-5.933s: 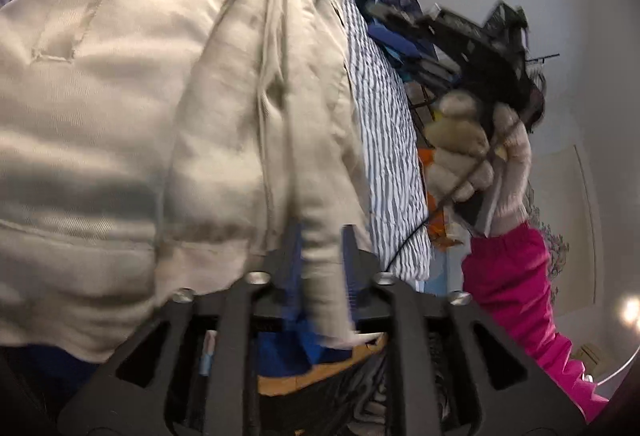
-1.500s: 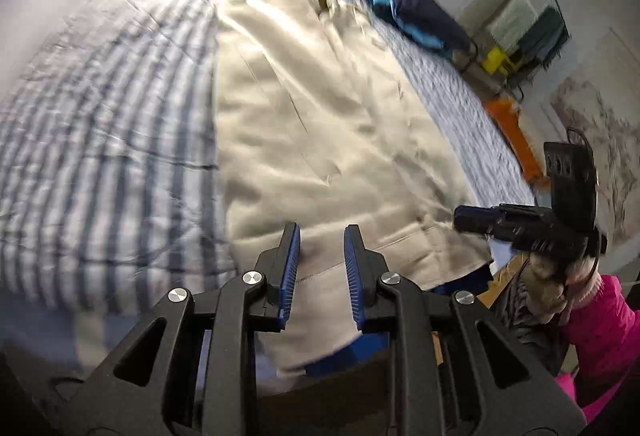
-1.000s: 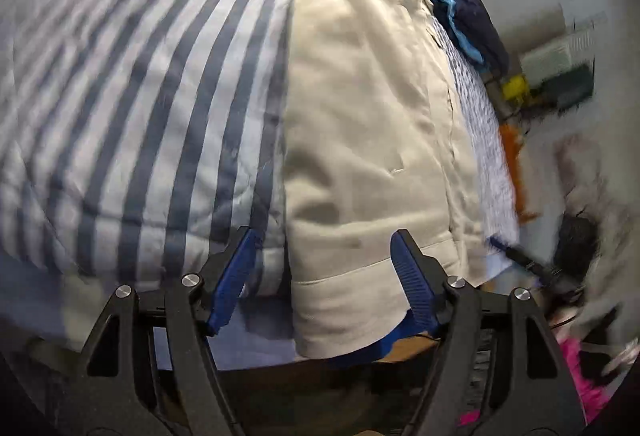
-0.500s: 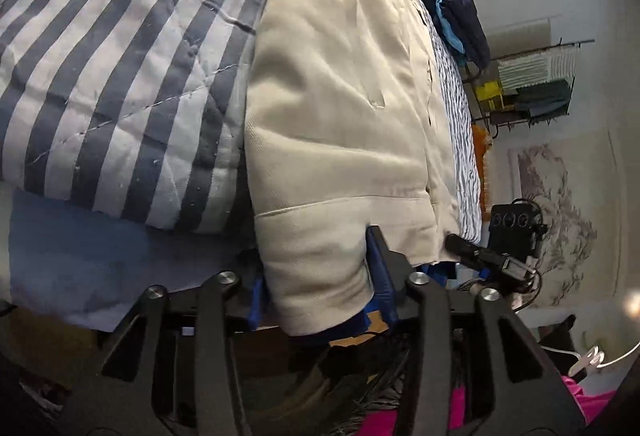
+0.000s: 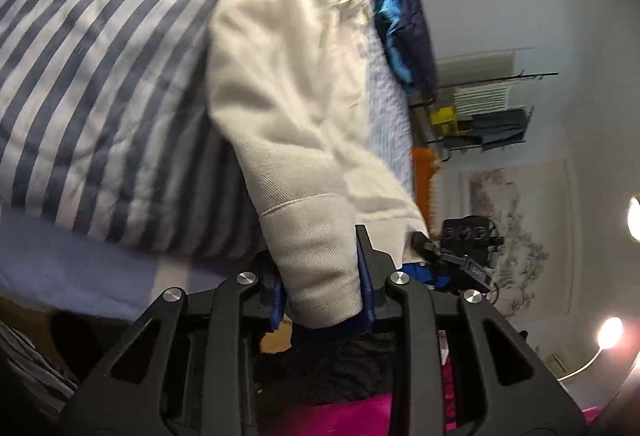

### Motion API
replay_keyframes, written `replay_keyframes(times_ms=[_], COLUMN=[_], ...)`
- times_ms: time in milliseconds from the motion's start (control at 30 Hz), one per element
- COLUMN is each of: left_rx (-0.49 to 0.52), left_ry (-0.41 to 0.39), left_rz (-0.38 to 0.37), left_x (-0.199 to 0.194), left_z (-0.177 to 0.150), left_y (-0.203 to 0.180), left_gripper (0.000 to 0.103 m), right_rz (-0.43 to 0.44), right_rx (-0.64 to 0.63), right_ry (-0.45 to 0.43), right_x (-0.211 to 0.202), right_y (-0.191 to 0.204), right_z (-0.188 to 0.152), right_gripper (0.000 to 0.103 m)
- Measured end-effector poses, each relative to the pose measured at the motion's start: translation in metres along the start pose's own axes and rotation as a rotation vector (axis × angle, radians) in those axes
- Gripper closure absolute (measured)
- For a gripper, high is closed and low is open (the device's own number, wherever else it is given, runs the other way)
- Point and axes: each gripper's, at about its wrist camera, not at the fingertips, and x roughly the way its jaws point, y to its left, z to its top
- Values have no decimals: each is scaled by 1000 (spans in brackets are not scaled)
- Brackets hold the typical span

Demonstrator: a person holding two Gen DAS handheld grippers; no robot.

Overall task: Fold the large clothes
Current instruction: 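Grasp the jacket hem with both grippers and lift it toward the collar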

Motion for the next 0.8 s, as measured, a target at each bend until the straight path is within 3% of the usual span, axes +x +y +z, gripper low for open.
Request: replay_keyframes(times_ms=[200, 400, 633, 800], left_rx=[17, -6, -110, -112], left_ry=[-59, -121, -159, -158], left_rz=[-28, -39, 2, 65], left_x=[-1, 9, 40, 61], left_z=[38, 90, 145, 167], left_y=[-25, -35, -9, 13], left_gripper=[76, 77, 77, 76], right_rz=[12, -26, -93, -157], right_rx=[0, 42, 208, 277], right_ry=[-68, -118, -135, -117], right_x=[7, 16, 46, 59], right_y=[17, 23, -11, -39], right_z=[37, 100, 157, 177], right_gripper=[84, 84, 84, 82])
